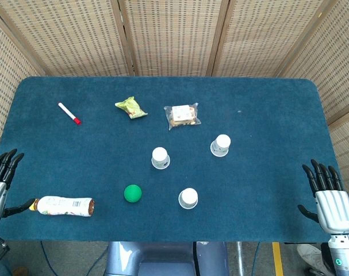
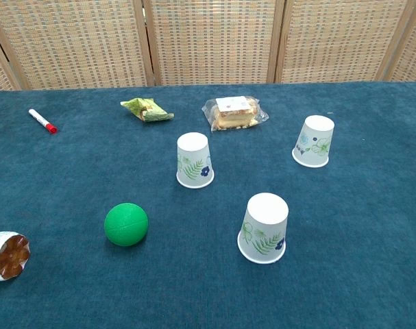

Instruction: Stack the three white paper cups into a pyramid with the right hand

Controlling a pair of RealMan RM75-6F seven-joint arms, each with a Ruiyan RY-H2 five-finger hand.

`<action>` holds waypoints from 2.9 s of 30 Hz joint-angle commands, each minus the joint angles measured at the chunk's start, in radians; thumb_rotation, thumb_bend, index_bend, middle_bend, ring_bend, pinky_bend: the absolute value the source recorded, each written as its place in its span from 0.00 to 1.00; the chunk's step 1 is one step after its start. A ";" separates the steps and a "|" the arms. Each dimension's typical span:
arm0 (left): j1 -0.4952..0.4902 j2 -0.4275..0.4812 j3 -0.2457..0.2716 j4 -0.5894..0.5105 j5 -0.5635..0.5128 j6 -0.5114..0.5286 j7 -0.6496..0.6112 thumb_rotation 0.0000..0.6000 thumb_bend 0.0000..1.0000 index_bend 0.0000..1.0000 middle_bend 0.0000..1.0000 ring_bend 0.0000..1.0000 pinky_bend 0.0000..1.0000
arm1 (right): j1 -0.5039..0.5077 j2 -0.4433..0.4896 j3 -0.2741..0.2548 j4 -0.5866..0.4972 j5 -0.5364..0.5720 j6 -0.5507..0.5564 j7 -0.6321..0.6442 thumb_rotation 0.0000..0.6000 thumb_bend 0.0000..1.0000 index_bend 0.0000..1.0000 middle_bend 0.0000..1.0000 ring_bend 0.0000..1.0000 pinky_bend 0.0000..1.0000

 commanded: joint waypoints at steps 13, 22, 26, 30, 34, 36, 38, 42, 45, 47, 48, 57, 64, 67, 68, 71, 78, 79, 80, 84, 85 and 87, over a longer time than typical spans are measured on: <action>-0.024 -0.025 -0.022 0.015 -0.062 -0.045 0.034 1.00 0.00 0.00 0.00 0.00 0.00 | 0.279 0.076 0.110 -0.012 0.088 -0.404 0.127 1.00 0.00 0.00 0.00 0.00 0.00; -0.052 -0.044 -0.051 0.018 -0.146 -0.089 0.069 1.00 0.00 0.00 0.00 0.00 0.00 | 0.548 0.017 0.201 0.072 0.241 -0.770 0.216 1.00 0.00 0.00 0.00 0.00 0.00; -0.062 -0.049 -0.060 0.019 -0.172 -0.103 0.075 1.00 0.00 0.00 0.00 0.00 0.00 | 0.620 -0.042 0.208 0.146 0.292 -0.851 0.198 1.00 0.00 0.00 0.00 0.00 0.00; -0.075 -0.061 -0.065 0.025 -0.195 -0.121 0.101 1.00 0.00 0.00 0.00 0.00 0.00 | 0.706 -0.132 0.201 0.258 0.355 -0.934 0.135 1.00 0.00 0.03 0.01 0.00 0.05; -0.088 -0.073 -0.074 0.029 -0.228 -0.136 0.125 1.00 0.00 0.00 0.00 0.00 0.00 | 0.770 -0.241 0.194 0.384 0.431 -0.973 0.077 1.00 0.00 0.09 0.07 0.01 0.14; -0.092 -0.076 -0.078 0.031 -0.243 -0.141 0.130 1.00 0.00 0.00 0.00 0.00 0.00 | 0.798 -0.280 0.188 0.430 0.459 -0.989 0.049 1.00 0.00 0.12 0.10 0.04 0.18; -0.095 -0.077 -0.081 0.033 -0.254 -0.145 0.132 1.00 0.00 0.00 0.00 0.00 0.00 | 0.815 -0.306 0.180 0.459 0.478 -0.994 0.025 1.00 0.00 0.16 0.14 0.07 0.21; -0.101 -0.077 -0.085 0.035 -0.274 -0.153 0.133 1.00 0.00 0.00 0.00 0.00 0.00 | 0.843 -0.364 0.166 0.523 0.510 -0.981 -0.025 1.00 0.00 0.26 0.23 0.18 0.32; -0.103 -0.076 -0.085 0.037 -0.279 -0.155 0.131 1.00 0.00 0.00 0.00 0.00 0.00 | 0.850 -0.400 0.167 0.556 0.529 -0.965 -0.033 1.00 0.03 0.36 0.35 0.34 0.45; -0.104 -0.075 -0.085 0.038 -0.283 -0.156 0.128 1.00 0.00 0.00 0.00 0.00 0.00 | 0.854 -0.413 0.169 0.569 0.536 -0.961 -0.032 1.00 0.09 0.44 0.42 0.42 0.54; -0.105 -0.074 -0.086 0.038 -0.285 -0.157 0.127 1.00 0.00 0.00 0.00 0.00 0.00 | 0.855 -0.418 0.170 0.571 0.535 -0.955 -0.030 1.00 0.13 0.46 0.46 0.46 0.59; -0.112 -0.065 -0.087 0.041 -0.299 -0.171 0.108 1.00 0.00 0.00 0.00 0.00 0.00 | 0.860 -0.355 0.170 0.410 0.453 -0.909 -0.008 1.00 0.25 0.47 0.50 0.52 0.69; -0.119 -0.061 -0.084 0.041 -0.302 -0.183 0.101 1.00 0.00 0.00 0.00 0.00 0.00 | 0.906 -0.336 0.173 0.288 0.406 -0.904 -0.045 1.00 0.25 0.47 0.51 0.52 0.69; -0.120 -0.058 -0.083 0.041 -0.303 -0.186 0.093 1.00 0.00 0.00 0.00 0.00 0.00 | 0.953 -0.369 0.187 0.290 0.430 -0.915 -0.089 1.00 0.25 0.47 0.51 0.52 0.69; -0.120 -0.057 -0.083 0.042 -0.305 -0.188 0.090 1.00 0.00 0.00 0.00 0.00 0.00 | 0.969 -0.386 0.192 0.301 0.448 -0.918 -0.107 1.00 0.25 0.47 0.51 0.52 0.69; -0.121 -0.054 -0.083 0.043 -0.308 -0.192 0.084 1.00 0.00 0.00 0.00 0.00 0.00 | 0.994 -0.414 0.198 0.321 0.483 -0.925 -0.131 1.00 0.26 0.47 0.51 0.52 0.69; -0.124 -0.044 -0.076 0.046 -0.307 -0.208 0.061 1.00 0.00 0.00 0.00 0.00 0.00 | 1.050 -0.483 0.188 0.390 0.597 -0.944 -0.195 1.00 0.26 0.46 0.50 0.52 0.69; -0.124 -0.043 -0.076 0.047 -0.307 -0.209 0.059 1.00 0.00 0.00 0.00 0.00 0.00 | 1.054 -0.489 0.184 0.399 0.606 -0.940 -0.205 1.00 0.26 0.46 0.50 0.52 0.69; -0.125 -0.042 -0.075 0.047 -0.307 -0.210 0.057 1.00 0.00 0.00 0.00 0.00 0.00 | 1.056 -0.494 0.179 0.406 0.615 -0.937 -0.213 1.00 0.26 0.46 0.50 0.52 0.69; -0.126 -0.039 -0.074 0.046 -0.305 -0.212 0.051 1.00 0.00 0.00 0.00 0.00 0.00 | 1.058 -0.503 0.164 0.418 0.650 -0.941 -0.225 1.00 0.26 0.46 0.50 0.52 0.69; -0.126 -0.039 -0.074 0.046 -0.305 -0.211 0.051 1.00 0.00 0.00 0.00 0.00 0.00 | 1.059 -0.504 0.162 0.420 0.656 -0.940 -0.227 1.00 0.26 0.46 0.50 0.52 0.69; -0.126 -0.038 -0.073 0.046 -0.305 -0.211 0.050 1.00 0.00 0.00 0.00 0.00 0.00 | 1.059 -0.504 0.158 0.421 0.661 -0.937 -0.229 1.00 0.25 0.45 0.49 0.52 0.69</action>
